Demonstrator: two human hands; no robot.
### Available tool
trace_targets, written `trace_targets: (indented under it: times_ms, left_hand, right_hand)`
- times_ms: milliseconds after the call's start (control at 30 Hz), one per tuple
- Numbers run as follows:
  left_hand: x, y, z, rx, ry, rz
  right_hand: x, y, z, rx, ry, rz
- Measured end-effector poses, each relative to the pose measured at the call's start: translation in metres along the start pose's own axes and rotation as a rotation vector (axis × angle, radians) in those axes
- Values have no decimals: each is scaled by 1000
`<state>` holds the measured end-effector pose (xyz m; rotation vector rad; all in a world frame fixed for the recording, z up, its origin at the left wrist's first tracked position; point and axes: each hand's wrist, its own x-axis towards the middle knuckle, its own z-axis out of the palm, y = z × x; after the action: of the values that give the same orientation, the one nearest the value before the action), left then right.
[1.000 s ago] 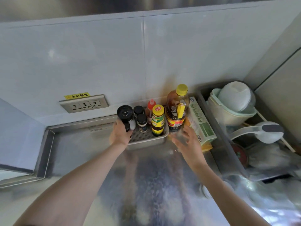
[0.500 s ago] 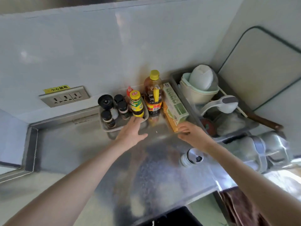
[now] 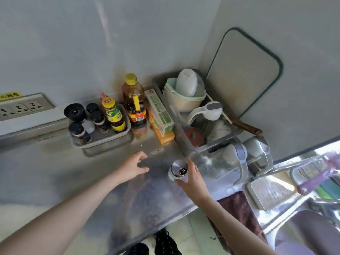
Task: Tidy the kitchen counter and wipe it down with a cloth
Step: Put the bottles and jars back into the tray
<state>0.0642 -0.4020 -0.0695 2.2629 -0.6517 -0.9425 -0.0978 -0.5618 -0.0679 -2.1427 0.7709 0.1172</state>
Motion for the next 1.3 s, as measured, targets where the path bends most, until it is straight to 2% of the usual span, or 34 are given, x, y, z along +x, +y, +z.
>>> trace_targets:
  times_ms: [167,333,533,700,933,1067,1200,1300]
  left_hand:
    - [-7,-8,-4,-46,7,-32]
    - [-27,-22,-27,-115,74,-68]
    - [-52,-45,-78,-242,269,-165]
    - [-62,-71,-116,-300,401,-199]
    - [-53,-98,-141,-316,486,-209]
    - [-39,-114,-139,-117,456,-166]
    - [-25,-124,-132,263,228,-200]
    - [-23,-132,-124,350,131,-251]
  right_hand:
    - [4,-2,3,98,23,-22]
    - [12,-19,12,40,5,-72]
    - [36,-99,42,-3,-80,-223]
    - [68,-173,73,75,-98,-343]
    - [110,-231,116,187,-54,-330]
    - [124,-228,141,140,-48,-288]
    - [135,-225,157,106,-46,-258]
    - [138,-223,166,57,-41,-243]
